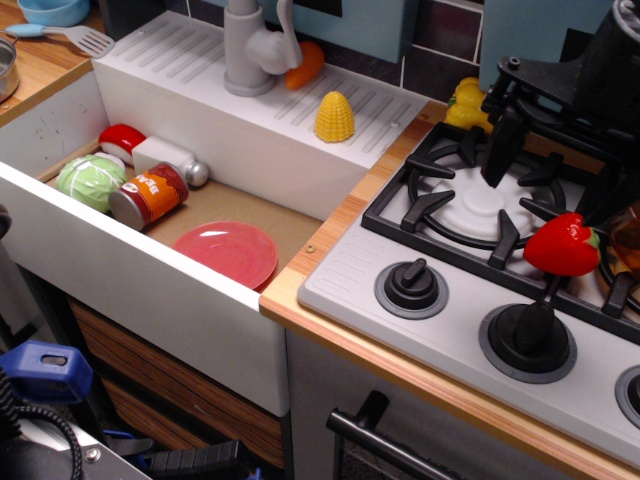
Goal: Put corn on plate
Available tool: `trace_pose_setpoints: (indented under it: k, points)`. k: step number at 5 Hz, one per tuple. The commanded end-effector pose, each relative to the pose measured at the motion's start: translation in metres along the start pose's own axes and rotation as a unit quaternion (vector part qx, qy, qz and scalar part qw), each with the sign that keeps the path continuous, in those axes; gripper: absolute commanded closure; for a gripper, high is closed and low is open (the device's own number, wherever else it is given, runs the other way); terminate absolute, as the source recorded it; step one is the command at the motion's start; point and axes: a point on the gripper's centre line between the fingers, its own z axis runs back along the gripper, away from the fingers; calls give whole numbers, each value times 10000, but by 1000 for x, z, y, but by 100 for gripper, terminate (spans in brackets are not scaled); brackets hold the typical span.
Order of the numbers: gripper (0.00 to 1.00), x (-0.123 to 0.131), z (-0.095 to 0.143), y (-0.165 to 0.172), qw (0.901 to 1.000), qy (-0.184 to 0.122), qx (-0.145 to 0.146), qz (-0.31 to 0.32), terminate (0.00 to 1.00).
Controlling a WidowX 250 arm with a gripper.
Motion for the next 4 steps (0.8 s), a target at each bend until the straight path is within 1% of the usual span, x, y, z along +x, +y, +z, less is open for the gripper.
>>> trace_pose_setpoints:
  k: [1,2,3,4]
  points:
    - [0,0,0,0,10000,0,0,0,0]
    - [0,10,-7,22,10000,31,25,-11,0]
    - [0,31,-9,54,9997,-26,174,-147,0]
    - [0,64,-26,89,9988,-238,259,-335,0]
